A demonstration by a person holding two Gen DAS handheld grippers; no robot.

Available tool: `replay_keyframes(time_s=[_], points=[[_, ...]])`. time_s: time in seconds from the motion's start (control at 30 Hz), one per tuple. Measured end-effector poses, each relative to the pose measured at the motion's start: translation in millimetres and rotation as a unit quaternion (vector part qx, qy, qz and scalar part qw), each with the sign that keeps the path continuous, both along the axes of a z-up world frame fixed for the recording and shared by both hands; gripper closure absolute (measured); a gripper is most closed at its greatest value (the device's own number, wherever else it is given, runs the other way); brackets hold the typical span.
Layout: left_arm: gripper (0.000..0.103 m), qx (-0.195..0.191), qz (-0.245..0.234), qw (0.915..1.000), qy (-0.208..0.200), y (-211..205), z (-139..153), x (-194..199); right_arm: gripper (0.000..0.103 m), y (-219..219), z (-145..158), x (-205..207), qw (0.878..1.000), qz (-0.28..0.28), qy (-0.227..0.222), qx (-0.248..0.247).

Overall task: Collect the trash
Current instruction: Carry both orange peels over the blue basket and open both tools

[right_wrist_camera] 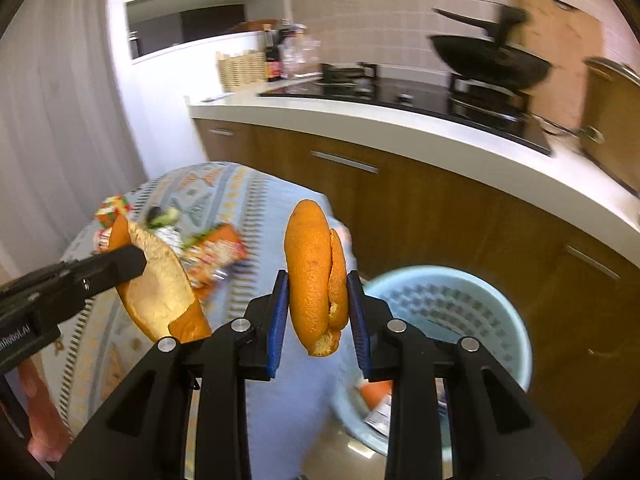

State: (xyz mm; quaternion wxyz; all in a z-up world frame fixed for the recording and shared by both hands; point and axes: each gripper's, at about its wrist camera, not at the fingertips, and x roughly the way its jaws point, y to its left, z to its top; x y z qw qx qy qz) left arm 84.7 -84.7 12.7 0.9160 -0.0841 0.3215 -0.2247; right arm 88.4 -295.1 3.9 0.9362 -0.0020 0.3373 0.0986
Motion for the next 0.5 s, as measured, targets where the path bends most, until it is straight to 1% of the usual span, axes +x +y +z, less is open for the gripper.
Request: replay_keyframes(time_s=[0.17,0.27,0.37,0.5], points=[[0.093,0.020,-0.050,0.9985,0.007,-53,-13,-1,0.077,-44,-13,-15,0.999,-0.039,0.013,-0.011],[0.093,0.034,-0.069,0.9970,0.010,-77,-21,-1,0.077,-68,-25,-22,0.998,-0.058,0.024,-0.011],[0.093,0.043,-0.085,0.9953,0.018,-98,-32,1,0.077,-89,-41,-27,0.996,-0.076,0.042,-0.009],[0.093,0.056,-0.105,0.9920,0.043,-123,-56,10,0.077,-113,-67,-29,0.992,-0.099,0.074,-0.004]])
